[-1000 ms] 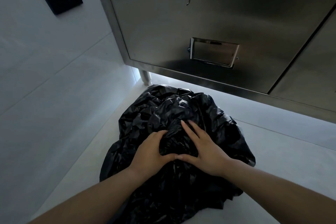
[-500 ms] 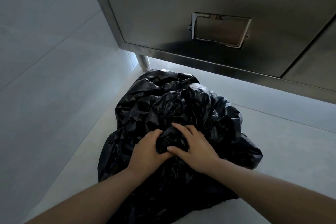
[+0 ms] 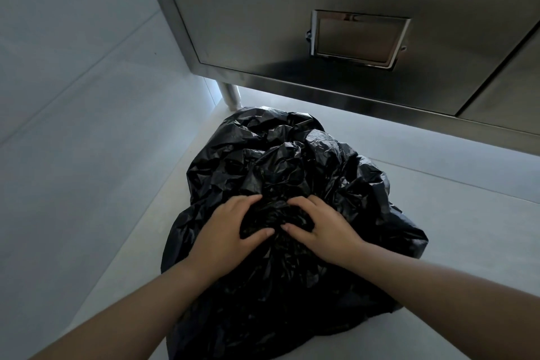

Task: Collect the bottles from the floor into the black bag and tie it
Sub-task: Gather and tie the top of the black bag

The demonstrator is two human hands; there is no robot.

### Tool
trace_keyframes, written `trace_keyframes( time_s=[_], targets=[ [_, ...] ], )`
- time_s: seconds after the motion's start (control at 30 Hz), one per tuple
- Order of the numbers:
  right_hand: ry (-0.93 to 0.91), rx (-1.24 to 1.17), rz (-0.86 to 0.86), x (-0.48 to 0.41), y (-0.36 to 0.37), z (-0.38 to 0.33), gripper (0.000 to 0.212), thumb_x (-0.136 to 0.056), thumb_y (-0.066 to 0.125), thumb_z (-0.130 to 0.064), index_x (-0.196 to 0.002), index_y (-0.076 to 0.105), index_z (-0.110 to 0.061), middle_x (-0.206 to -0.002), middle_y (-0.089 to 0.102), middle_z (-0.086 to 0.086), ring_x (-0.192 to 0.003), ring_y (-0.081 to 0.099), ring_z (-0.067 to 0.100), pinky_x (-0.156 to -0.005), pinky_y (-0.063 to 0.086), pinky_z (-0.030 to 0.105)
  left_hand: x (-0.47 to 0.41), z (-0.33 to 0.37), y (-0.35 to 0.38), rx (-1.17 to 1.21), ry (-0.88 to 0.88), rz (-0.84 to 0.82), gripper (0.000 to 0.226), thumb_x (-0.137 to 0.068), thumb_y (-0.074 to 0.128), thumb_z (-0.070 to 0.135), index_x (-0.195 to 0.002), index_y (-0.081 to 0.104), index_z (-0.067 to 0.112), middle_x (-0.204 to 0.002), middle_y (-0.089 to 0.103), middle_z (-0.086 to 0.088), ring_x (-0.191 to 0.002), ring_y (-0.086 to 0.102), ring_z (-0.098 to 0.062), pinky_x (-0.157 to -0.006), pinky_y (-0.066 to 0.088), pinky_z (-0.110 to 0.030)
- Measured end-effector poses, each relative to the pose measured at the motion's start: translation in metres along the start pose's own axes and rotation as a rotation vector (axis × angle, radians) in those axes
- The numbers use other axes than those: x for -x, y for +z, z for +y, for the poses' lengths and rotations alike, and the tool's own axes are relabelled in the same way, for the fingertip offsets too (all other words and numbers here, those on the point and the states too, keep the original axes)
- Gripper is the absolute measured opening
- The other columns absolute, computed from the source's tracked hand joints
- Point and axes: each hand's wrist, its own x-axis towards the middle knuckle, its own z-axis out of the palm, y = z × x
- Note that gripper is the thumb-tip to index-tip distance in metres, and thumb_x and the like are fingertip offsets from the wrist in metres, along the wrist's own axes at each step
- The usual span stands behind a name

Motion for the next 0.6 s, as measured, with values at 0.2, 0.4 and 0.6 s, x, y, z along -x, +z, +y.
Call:
trace_keyframes(
  time_s=[0.2, 0.4, 0.6],
  targets=[
    [0.021, 0.02, -0.008, 0.005, -0.034, -0.015, 0.045, -0.075, 0.051, -0.064, -0.116, 0.045, -0.047, -0.105, 0.054, -0.013, -0.095, 0.055, 0.005, -0.086, 0.045, 0.025, -0.006, 0.009, -0.025, 0.001, -0.047, -0.024, 0.075, -0.073, 0.05, 0.07, -0.136, 0.043, 0.029, -0.134, 0.048, 0.009, -0.124, 0.044, -0.013, -0.105, 0.038, -0.033],
    [0.152, -0.06, 0.037, 0.063, -0.073, -0.089, 0.035, -0.075, 0.063, -0.052, -0.108, 0.055, -0.042, -0.102, 0.062, -0.014, -0.094, 0.054, -0.004, -0.084, 0.036, 0.004, 0.042, 0.067, -0.075, 0.052, -0.102, -0.178, 0.065, -0.085, 0.043, 0.06, -0.14, 0.038, 0.026, -0.139, 0.045, 0.004, -0.128, 0.042, -0.014, -0.108, 0.035, -0.031],
    [0.258, -0.105, 0.094, 0.118, -0.15, -0.209, 0.038, -0.078, 0.068, -0.042, -0.113, 0.06, -0.029, -0.104, 0.061, -0.011, -0.092, 0.05, -0.006, -0.081, 0.031, -0.003, 0.102, 0.156, -0.19, 0.169, -0.175, -0.247, 0.072, -0.083, 0.04, 0.062, -0.143, 0.035, 0.022, -0.14, 0.046, -0.003, -0.126, 0.044, -0.016, -0.107, 0.036, -0.032]
  ],
)
